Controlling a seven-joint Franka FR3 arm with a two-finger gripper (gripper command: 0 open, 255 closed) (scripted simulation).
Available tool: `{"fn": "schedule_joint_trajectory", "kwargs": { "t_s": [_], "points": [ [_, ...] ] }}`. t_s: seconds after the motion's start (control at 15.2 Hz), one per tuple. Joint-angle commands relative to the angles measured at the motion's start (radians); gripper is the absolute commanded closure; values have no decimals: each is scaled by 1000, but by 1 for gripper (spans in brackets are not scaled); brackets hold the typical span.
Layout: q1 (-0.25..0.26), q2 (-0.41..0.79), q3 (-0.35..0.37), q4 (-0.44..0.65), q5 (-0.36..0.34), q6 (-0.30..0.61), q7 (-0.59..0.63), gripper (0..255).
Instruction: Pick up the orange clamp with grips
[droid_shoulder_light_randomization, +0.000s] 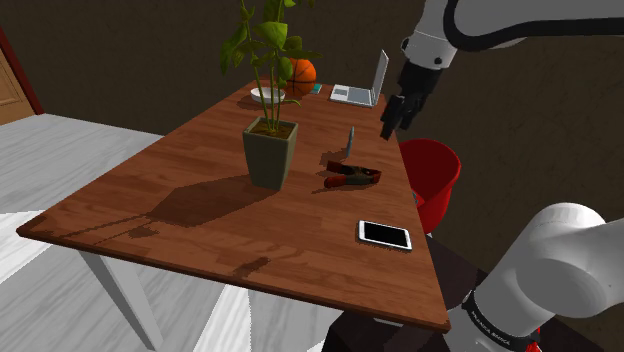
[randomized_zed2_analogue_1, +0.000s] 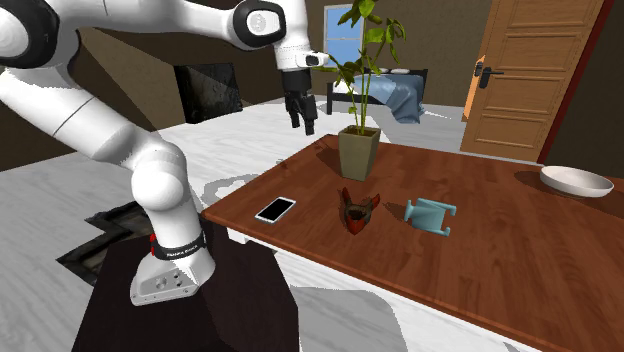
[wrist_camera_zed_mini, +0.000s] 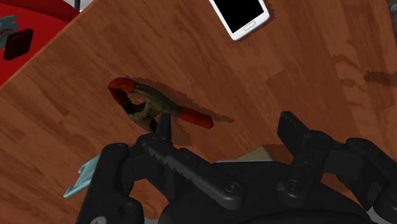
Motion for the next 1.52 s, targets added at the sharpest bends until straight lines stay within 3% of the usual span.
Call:
{"fn": "schedule_joint_trajectory", "kwargs": {
  "t_s": [0.0, 0.79, 1.32, 1.45],
  "points": [
    [-6, 55, -22, -7, -12, 58, -30, 0],
    [-28, 457, -135, 51, -30, 366, -199, 0],
    [-46, 768, -179, 196, 23, 505, -328, 0],
    [-49, 791, -179, 200, 29, 522, -335, 0]
  ]
}}
